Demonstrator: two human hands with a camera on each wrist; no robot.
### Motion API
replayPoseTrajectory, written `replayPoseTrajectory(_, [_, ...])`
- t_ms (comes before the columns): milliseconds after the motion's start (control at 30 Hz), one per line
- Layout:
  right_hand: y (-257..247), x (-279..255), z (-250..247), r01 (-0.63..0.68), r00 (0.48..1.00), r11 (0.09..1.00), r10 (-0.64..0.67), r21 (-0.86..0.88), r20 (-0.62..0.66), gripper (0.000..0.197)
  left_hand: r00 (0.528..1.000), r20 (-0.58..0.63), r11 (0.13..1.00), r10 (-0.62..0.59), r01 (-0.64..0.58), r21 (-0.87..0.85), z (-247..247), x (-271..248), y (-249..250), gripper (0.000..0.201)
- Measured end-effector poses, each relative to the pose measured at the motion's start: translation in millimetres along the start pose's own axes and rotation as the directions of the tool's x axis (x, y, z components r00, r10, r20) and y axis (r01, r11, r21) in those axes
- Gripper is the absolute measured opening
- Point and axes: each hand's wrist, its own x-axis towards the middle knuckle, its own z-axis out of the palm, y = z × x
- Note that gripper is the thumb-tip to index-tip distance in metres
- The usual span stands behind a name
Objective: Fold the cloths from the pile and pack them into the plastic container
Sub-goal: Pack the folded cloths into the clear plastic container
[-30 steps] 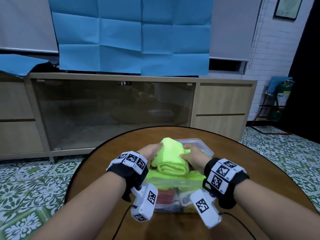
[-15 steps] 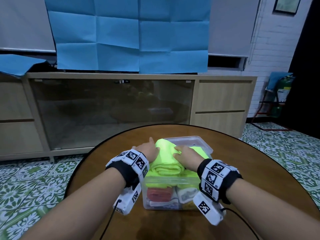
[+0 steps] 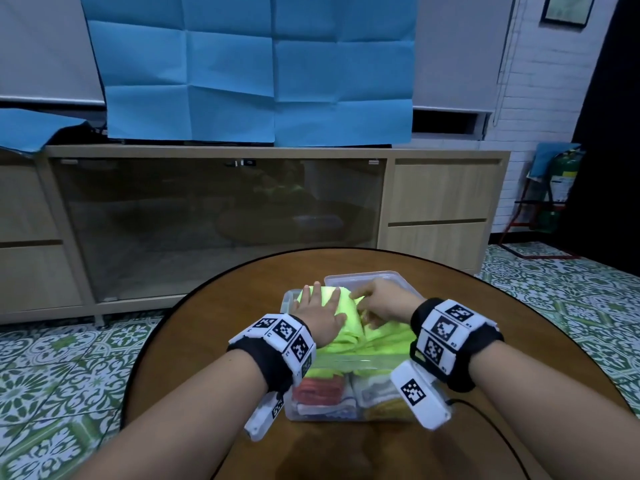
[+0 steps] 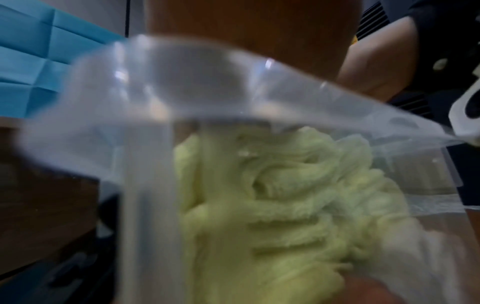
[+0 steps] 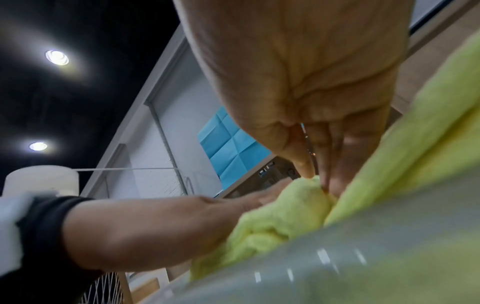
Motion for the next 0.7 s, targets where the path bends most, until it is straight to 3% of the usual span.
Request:
replayPoseTrajectory(67, [4, -1, -10, 0.059, 0.996, 0.977, -0.071, -0.203, -0.050, 0.037, 1.000, 0.029, 0.999, -0.004, 0.003, 0.033, 3, 0, -1, 0.059])
replayPoseTrajectory(100, [5, -4, -14, 0.078, 0.996, 0.944, -0.087, -0.321, -0.013, 0.041, 0.999, 0.037, 0.999, -0.010, 0.008, 0.049, 4, 1, 0, 0.062])
replayPoseTrajectory(233, [12, -15, -12, 0.101, 0.960, 0.769, 0.090, -0.631, 0.264, 0.063, 1.000, 0.025, 0.991, 0.005, -0.008, 0.132, 5, 3, 4, 0.074])
replayPoseTrajectory(333, [26, -11, -1, 0.092, 0.947, 0.717, 0.152, -0.691, 0.283, 0.066, 0.999, 0.030, 0.984, 0.014, -0.020, 0.177, 3, 4, 4, 0.074])
replayPoseTrajectory(567, [38, -9, 16, 0.030, 0.945, 0.728, 0.203, -0.685, 0.258, 0.071, 0.993, 0.118, 0.981, -0.025, 0.002, 0.196, 1, -2, 8, 0.068])
replayPoseTrajectory(700, [31, -2, 24, 0.018, 0.932, 0.630, 0.272, -0.777, 0.241, 0.070, 0.993, 0.113, 0.978, -0.033, 0.009, 0.209, 6, -3, 9, 0.068])
